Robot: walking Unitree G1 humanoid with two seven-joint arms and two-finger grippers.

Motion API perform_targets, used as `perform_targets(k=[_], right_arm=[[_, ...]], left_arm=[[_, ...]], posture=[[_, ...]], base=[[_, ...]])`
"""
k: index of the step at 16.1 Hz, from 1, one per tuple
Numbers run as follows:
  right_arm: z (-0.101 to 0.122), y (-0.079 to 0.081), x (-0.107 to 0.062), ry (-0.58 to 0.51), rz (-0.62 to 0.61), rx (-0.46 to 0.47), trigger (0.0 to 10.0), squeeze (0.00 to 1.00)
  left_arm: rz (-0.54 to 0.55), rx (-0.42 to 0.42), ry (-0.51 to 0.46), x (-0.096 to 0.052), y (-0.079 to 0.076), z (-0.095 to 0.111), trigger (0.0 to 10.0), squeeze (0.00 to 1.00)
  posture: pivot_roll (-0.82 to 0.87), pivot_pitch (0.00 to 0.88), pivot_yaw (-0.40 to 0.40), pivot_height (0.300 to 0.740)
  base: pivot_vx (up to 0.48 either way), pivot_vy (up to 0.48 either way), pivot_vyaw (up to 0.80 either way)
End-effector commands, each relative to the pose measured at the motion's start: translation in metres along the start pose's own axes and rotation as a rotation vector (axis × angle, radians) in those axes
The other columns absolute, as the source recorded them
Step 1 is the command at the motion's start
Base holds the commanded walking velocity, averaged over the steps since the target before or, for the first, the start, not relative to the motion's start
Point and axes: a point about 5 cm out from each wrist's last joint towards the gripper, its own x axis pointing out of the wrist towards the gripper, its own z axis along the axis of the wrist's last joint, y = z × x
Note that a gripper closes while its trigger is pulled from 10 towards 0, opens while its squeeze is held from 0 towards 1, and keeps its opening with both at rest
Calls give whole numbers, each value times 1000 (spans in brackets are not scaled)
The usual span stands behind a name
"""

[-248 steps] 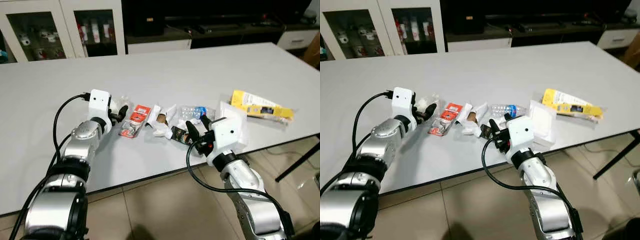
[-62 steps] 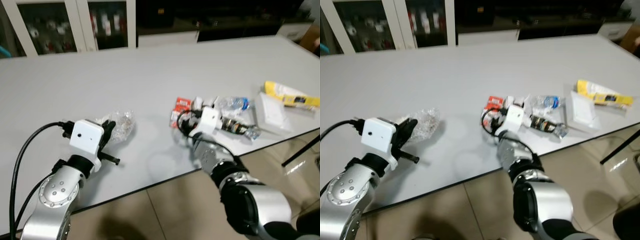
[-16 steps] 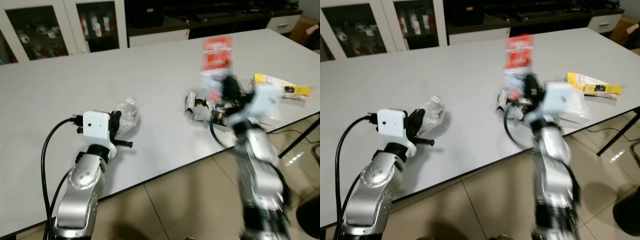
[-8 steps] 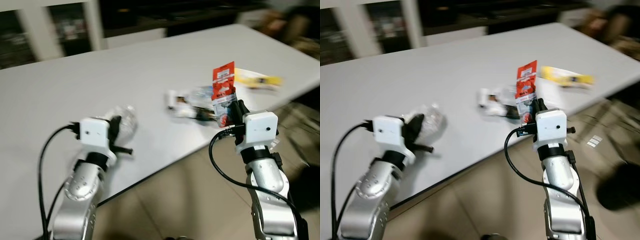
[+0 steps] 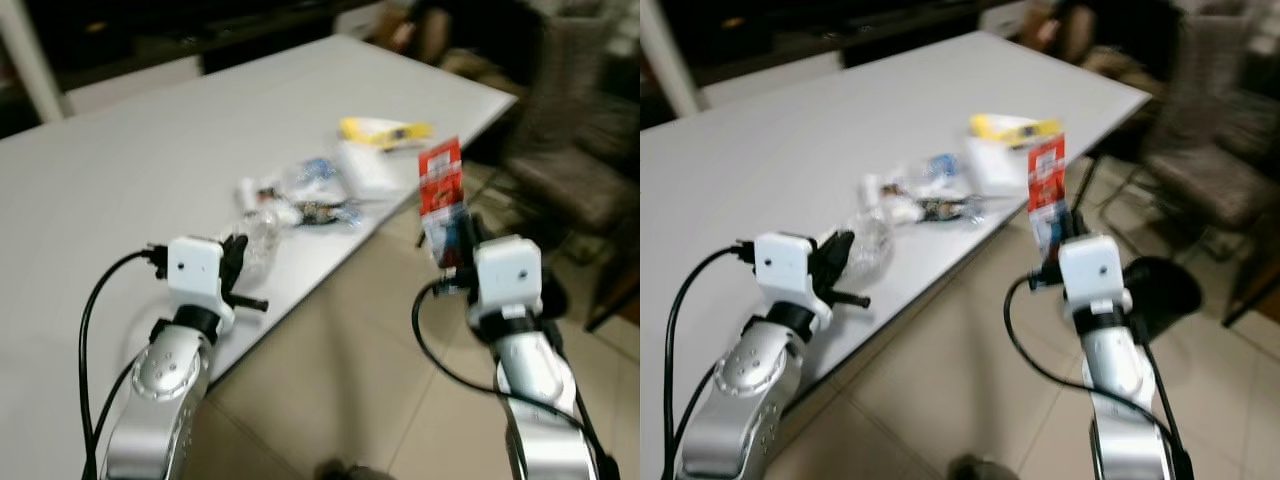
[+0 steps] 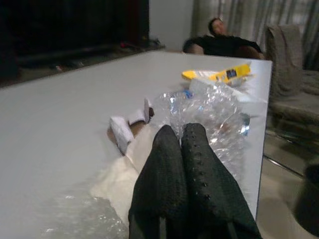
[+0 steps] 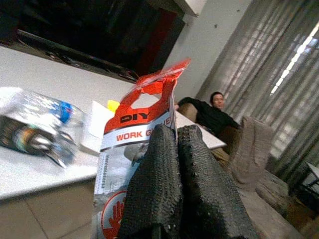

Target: Picking trash to rubbish bin

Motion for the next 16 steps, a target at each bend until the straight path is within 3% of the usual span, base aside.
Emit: perform_targets(k=[1, 3, 5, 9, 11, 16], right_arm=[[-2, 0, 0, 12, 5, -5, 10000, 0], [-13, 8, -8, 67, 69, 9, 10000, 0], [-18, 10, -12, 89, 85, -2, 10000, 0], [-48, 19, -23, 266, 91, 103, 10000, 0], [-60, 24, -32, 345, 137, 145, 10000, 0], [-62, 34, -35, 356, 170, 182, 10000, 0]], left_arm=[[38, 43, 50, 0, 1, -11, 10000, 0], [38, 25, 85, -9, 3, -29, 10000, 0], [25, 29, 77, -11, 2, -27, 10000, 0], [27, 65, 98, -11, 1, -32, 10000, 0], [3, 81, 91, -11, -3, -32, 10000, 0], [-30, 87, 98, -10, -7, -33, 10000, 0]], posture=[[0, 0, -48, 740], [-2, 0, -51, 740], [6, 0, -59, 740], [13, 0, -62, 740], [19, 0, -64, 740], [7, 0, -51, 740]], base=[[0, 0, -800], [0, 0, -800], [0, 0, -800], [0, 0, -800], [0, -446, 0], [0, -461, 0]])
